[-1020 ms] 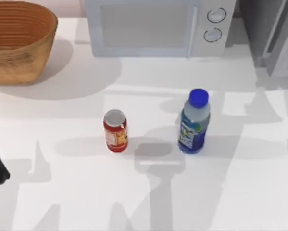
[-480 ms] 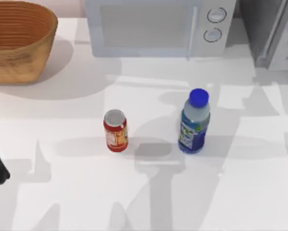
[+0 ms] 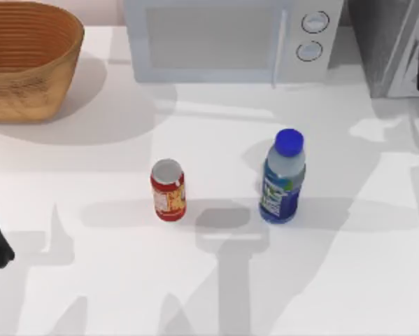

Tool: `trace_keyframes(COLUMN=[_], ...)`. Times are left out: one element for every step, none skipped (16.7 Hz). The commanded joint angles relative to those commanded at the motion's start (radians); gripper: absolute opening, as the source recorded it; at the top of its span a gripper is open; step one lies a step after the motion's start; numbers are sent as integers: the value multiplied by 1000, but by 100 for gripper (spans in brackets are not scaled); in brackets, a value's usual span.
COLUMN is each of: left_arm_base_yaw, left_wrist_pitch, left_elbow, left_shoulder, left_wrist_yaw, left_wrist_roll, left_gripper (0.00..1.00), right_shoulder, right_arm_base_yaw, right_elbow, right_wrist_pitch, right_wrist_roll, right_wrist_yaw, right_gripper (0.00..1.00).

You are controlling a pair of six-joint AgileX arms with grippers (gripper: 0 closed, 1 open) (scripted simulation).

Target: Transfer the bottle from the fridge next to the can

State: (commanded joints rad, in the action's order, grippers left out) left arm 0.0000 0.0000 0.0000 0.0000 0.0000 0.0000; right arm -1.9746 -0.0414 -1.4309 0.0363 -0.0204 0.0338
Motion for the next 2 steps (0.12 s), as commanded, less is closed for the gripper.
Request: trace_keyframes(left_arm_base_yaw=[0,0], left_wrist_pitch=[0,0], left_elbow=[0,0], left_shoulder=[0,0], left_wrist_yaw=[0,0], left_wrist_roll=[0,0], left_gripper=[100,100], right_shoulder=[-13,-16], right_arm_base_yaw=[0,0], right_elbow=[-15,-19], right_wrist_pitch=[3,4], right_wrist_roll=[0,0], right_wrist_yaw=[0,-1], right_gripper=[100,100])
